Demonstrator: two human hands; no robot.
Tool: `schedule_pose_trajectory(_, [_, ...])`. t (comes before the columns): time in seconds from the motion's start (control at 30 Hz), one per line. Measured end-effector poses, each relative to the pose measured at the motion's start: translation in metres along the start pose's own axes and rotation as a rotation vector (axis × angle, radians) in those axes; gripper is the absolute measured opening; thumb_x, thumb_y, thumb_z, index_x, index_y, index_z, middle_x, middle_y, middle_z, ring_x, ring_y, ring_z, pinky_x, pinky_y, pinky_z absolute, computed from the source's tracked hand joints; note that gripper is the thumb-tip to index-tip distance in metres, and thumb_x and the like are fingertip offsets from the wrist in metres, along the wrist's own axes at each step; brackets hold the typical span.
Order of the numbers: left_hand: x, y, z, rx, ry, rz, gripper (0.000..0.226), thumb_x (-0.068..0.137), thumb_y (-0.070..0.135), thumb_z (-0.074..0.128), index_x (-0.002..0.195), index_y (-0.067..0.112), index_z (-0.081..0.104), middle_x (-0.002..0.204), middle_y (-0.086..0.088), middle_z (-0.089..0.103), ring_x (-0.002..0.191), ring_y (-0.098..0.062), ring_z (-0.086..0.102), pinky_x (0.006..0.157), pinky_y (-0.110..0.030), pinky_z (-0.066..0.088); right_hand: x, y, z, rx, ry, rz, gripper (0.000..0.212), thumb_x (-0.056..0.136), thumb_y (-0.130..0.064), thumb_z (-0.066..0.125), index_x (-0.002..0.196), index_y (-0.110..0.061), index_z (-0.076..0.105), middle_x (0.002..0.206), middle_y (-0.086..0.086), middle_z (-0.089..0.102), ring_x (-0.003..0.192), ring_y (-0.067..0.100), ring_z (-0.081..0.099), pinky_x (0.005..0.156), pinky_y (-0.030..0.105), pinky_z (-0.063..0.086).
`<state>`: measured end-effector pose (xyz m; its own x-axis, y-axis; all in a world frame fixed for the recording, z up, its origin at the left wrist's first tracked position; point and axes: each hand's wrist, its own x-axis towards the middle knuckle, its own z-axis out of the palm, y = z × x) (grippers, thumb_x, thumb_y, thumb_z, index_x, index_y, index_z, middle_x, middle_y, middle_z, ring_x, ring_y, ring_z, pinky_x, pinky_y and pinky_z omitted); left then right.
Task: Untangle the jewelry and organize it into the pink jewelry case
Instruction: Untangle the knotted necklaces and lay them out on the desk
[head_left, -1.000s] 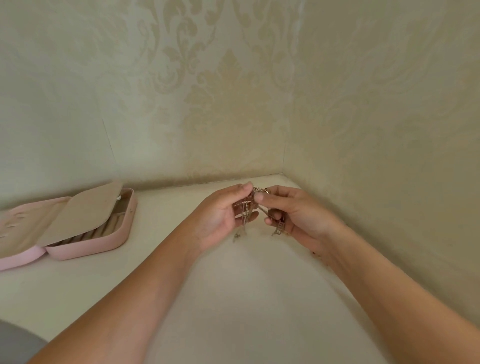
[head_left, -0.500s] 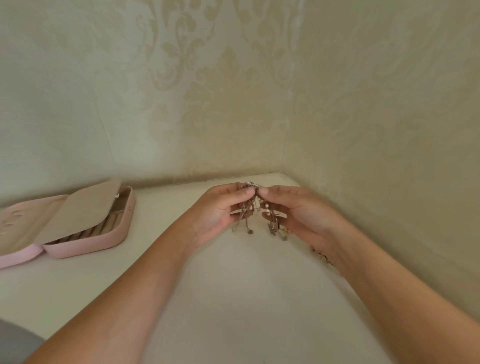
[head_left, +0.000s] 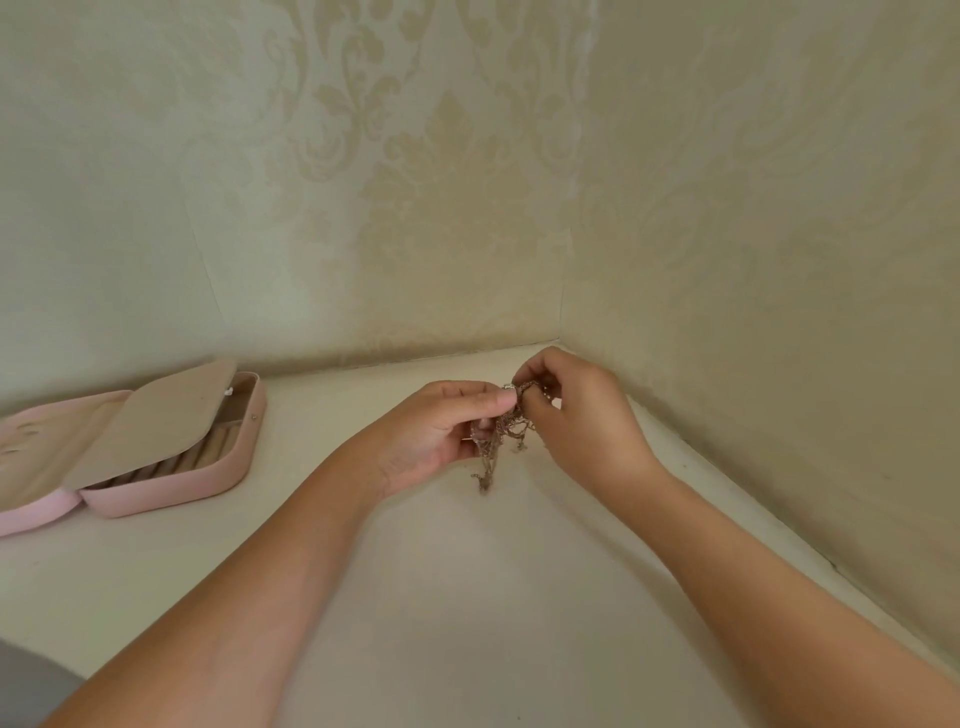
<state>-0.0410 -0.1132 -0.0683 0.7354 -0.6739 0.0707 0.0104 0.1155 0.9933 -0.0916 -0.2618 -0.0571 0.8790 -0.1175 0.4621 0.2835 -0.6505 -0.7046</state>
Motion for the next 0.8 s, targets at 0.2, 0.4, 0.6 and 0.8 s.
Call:
schedule_pose_trajectory(0.2, [0.005, -0.004, 0.000, -0.022, 0.081, 0.039, 0.014, 0.079, 0.018, 0.071, 0.077, 0.016, 0.058, 0.077, 0.003, 0.056, 0.070, -0.010, 0.052, 0.067, -0.022, 0.048, 0.003, 0.008, 0.003, -0.016, 0.087, 0.032, 0.013, 0.095, -0.007, 0.048, 0.093, -0.017, 0.055, 0.090, -0.006, 0.055, 0.072, 0.005, 0.050, 0.059, 0.015, 0.035])
schedule_pose_trajectory(0.4, [0.004, -0.002, 0.000, -0.066, 0.106, 0.096, 0.012, 0.084, 0.023, 0.066, 0.079, 0.013, 0.060, 0.085, -0.001, 0.064, 0.080, -0.013, 0.059, 0.076, -0.028, 0.047, 0.003, 0.008, -0.003, -0.003, 0.024, 0.079, 0.017, 0.092, -0.018, 0.060, 0.081, -0.009, 0.069, 0.069, 0.002, 0.065, 0.065, 0.017, 0.060, 0.059, 0.029, 0.044])
schedule_pose_trajectory(0.6, [0.005, 0.002, -0.002, -0.241, 0.228, 0.104, 0.007, 0.078, 0.018, 0.059, 0.079, 0.011, 0.057, 0.071, -0.001, 0.052, 0.058, -0.010, 0.048, 0.057, -0.021, 0.045, 0.007, 0.007, -0.004, 0.262, -0.257, 0.170, 0.026, 0.097, -0.004, 0.049, 0.084, -0.016, 0.068, 0.071, 0.003, 0.069, 0.057, 0.010, 0.063, 0.062, 0.022, 0.054])
schedule_pose_trajectory(0.8, [0.003, 0.004, 0.006, -0.252, 0.245, 0.013, 0.014, 0.091, 0.011, 0.051, 0.077, 0.014, 0.053, 0.061, 0.004, 0.050, 0.040, -0.003, 0.031, 0.043, -0.016, 0.033, 0.008, 0.009, -0.013, 0.120, -0.136, 0.176, 0.020, 0.094, -0.011, 0.057, 0.079, -0.022, 0.063, 0.066, -0.003, 0.068, 0.054, 0.003, 0.061, 0.059, 0.021, 0.049])
